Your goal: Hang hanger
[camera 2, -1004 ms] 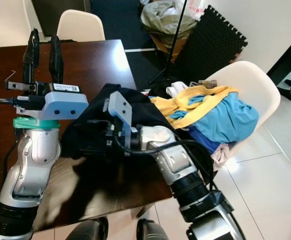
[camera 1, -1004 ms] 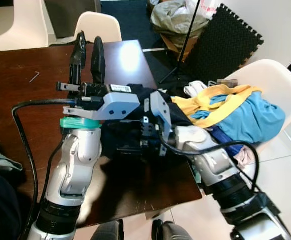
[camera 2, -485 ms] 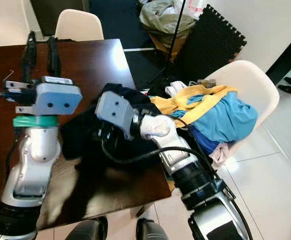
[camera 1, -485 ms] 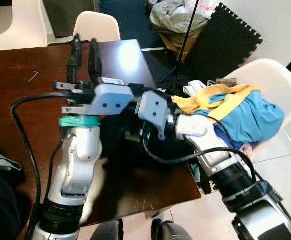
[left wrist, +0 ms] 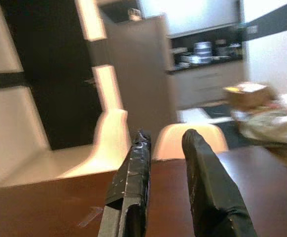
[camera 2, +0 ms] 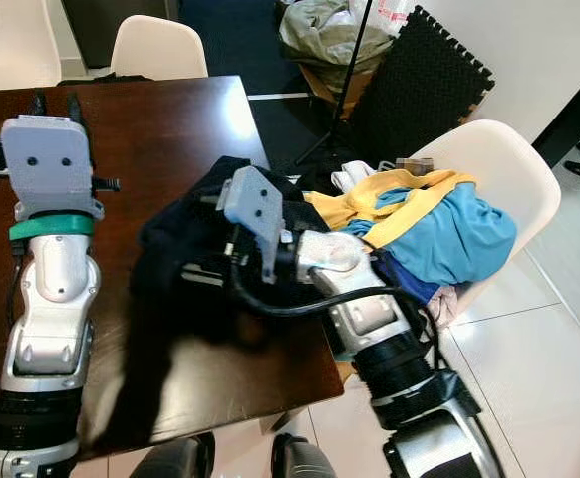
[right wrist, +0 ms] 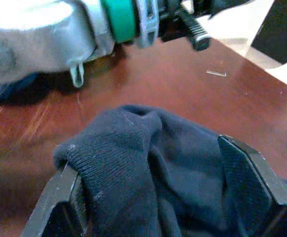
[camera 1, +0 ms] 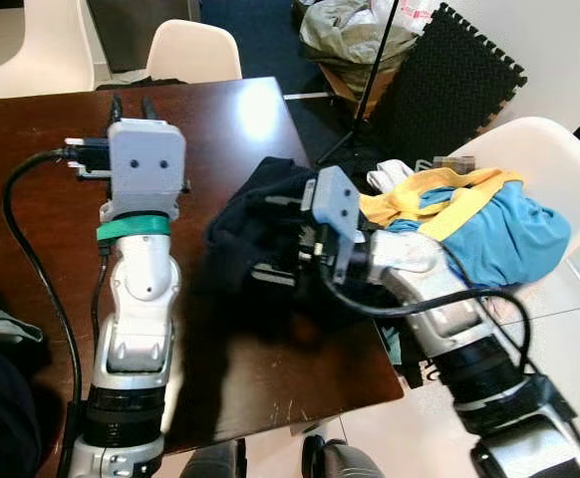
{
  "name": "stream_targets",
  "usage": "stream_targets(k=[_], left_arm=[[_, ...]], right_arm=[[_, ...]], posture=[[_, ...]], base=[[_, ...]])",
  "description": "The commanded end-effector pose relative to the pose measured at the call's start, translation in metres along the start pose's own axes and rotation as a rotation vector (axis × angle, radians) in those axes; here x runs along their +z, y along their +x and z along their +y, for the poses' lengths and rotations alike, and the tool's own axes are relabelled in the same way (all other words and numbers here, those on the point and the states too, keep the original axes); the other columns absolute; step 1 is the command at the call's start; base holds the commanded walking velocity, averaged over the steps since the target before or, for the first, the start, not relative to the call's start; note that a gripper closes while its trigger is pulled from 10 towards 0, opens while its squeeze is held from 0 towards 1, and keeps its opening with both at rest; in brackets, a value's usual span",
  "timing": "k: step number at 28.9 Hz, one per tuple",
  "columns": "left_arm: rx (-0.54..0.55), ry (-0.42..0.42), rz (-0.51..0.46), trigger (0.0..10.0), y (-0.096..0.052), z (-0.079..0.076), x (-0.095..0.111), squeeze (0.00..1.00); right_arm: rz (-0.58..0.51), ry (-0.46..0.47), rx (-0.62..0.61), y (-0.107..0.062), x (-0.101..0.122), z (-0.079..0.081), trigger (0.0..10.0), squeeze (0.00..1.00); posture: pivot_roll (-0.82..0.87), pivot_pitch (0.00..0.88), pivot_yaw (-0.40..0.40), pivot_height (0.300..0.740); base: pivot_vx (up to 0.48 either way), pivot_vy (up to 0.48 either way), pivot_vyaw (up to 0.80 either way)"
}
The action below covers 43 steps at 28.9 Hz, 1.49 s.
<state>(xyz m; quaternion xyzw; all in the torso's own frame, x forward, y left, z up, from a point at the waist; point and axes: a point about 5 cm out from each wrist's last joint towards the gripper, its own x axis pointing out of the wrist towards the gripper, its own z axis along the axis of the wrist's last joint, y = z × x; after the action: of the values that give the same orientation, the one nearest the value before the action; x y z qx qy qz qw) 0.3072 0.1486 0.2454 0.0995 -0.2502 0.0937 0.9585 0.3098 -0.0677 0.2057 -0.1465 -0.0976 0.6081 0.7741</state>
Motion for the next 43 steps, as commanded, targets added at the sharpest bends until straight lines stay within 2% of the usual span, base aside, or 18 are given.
stream_targets(k=[1,3,6,7,9,10,14,15,16,19,21,25,26,28,30,34,40,43], left_arm=[[-0.181,-0.07,0.031,10.0,-0.002,-0.012,-0.003,0.0],[-0.181,-0.07,0.031,10.0,-0.002,-0.012,-0.003,0.0],[-0.327,-0.121,0.082,10.0,-0.007,-0.016,-0.007,0.0],[-0.327,-0.121,0.082,10.0,-0.007,-0.016,-0.007,0.0],[-0.47,-0.187,0.15,10.0,-0.013,-0.02,-0.012,0.0],[-0.52,-0.239,0.223,10.0,-0.017,-0.017,-0.019,0.0],[-0.541,-0.232,0.268,10.0,-0.018,-0.011,-0.025,0.0],[-0.584,-0.219,0.373,10.0,-0.021,-0.003,-0.04,0.0],[-0.584,-0.219,0.373,10.0,-0.021,-0.003,-0.04,0.0],[-0.605,-0.156,0.493,10.0,-0.024,0.008,-0.057,0.0],[-0.618,-0.132,0.513,10.0,-0.025,0.01,-0.06,0.0],[-0.782,-0.1,0.473,10.0,-0.034,0.006,-0.053,0.0],[-0.782,-0.1,0.473,10.0,-0.034,0.006,-0.053,0.0],[-0.88,-0.075,0.346,10.0,-0.034,0.0,-0.036,0.0],[-0.902,-0.064,0.315,10.0,-0.034,0.0,-0.031,0.0],[-0.843,0.08,0.223,10.0,-0.013,0.008,-0.018,0.0],[-0.974,0.097,0.223,10.0,-0.017,0.007,-0.009,0.0],[-1.129,0.063,0.306,10.0,-0.032,0.004,-0.019,0.0]], right_arm=[[0.063,-0.047,-0.014,-0.002,-0.01,-0.001,10.0,0.0],[0.063,-0.047,-0.014,-0.002,-0.01,-0.001,10.0,0.0],[0.111,-0.113,-0.078,-0.001,-0.015,-0.007,10.0,0.0],[0.111,-0.113,-0.078,-0.001,-0.015,-0.007,10.0,0.0],[0.144,-0.153,-0.114,0.001,-0.017,-0.008,10.0,0.0],[0.17,-0.197,-0.145,0.004,-0.02,-0.008,10.0,0.0],[0.185,-0.221,-0.148,0.005,-0.02,-0.006,10.0,0.0],[0.235,-0.283,-0.135,0.005,-0.023,-0.005,10.0,0.0],[0.235,-0.283,-0.135,0.005,-0.023,-0.005,10.0,0.0],[0.264,-0.319,-0.131,0.002,-0.023,-0.004,10.0,0.0],[0.281,-0.34,-0.137,0.0,-0.024,-0.006,10.0,0.0],[0.301,-0.361,-0.187,-0.007,-0.026,-0.013,10.0,0.0],[0.301,-0.361,-0.187,-0.007,-0.026,-0.013,10.0,0.0],[0.245,-0.285,-0.233,-0.008,-0.025,-0.014,10.0,0.0],[0.229,-0.265,-0.244,-0.007,-0.025,-0.014,10.0,0.0],[0.184,-0.177,-0.261,-0.004,-0.032,-0.001,10.0,0.0],[0.167,-0.128,-0.287,-0.001,-0.038,0.008,10.0,0.0],[0.164,-0.103,-0.337,-0.004,-0.042,0.011,10.0,0.0]], posture=[[0.05,0.09,0.017,0.74],[0.05,0.09,0.017,0.74],[0.05,0.094,0.02,0.74],[0.05,0.094,0.02,0.74],[0.05,0.095,0.02,0.74],[0.05,0.099,0.024,0.74],[0.05,0.101,0.024,0.74],[0.05,0.102,0.026,0.74],[0.05,0.102,0.026,0.74],[0.05,0.101,0.028,0.74],[0.05,0.1,0.028,0.74],[0.05,0.099,0.034,0.74],[0.05,0.099,0.034,0.74],[0.05,0.097,0.039,0.74],[0.05,0.097,0.039,0.74],[0.05,0.093,0.052,0.74],[0.05,0.092,0.077,0.74],[0.05,0.093,0.095,0.74]], base=[[0.0,0.0,0.0],[0.0,0.0,0.0],[0.0,0.0,0.0],[0.0,0.0,0.0],[0.0,0.0,0.0],[0.0,0.0,0.0],[0.0,0.0,0.0],[0.0,0.0,0.0],[0.0,0.0,0.0],[0.0,0.0,0.0],[0.0,0.0,0.0],[0.0,0.0,0.0],[0.0,0.0,0.0],[0.0,0.0,0.0],[0.0,0.0,0.0],[0.0,0.0,0.0],[0.0,0.0,0.0],[0.0,0.0,0.0]])
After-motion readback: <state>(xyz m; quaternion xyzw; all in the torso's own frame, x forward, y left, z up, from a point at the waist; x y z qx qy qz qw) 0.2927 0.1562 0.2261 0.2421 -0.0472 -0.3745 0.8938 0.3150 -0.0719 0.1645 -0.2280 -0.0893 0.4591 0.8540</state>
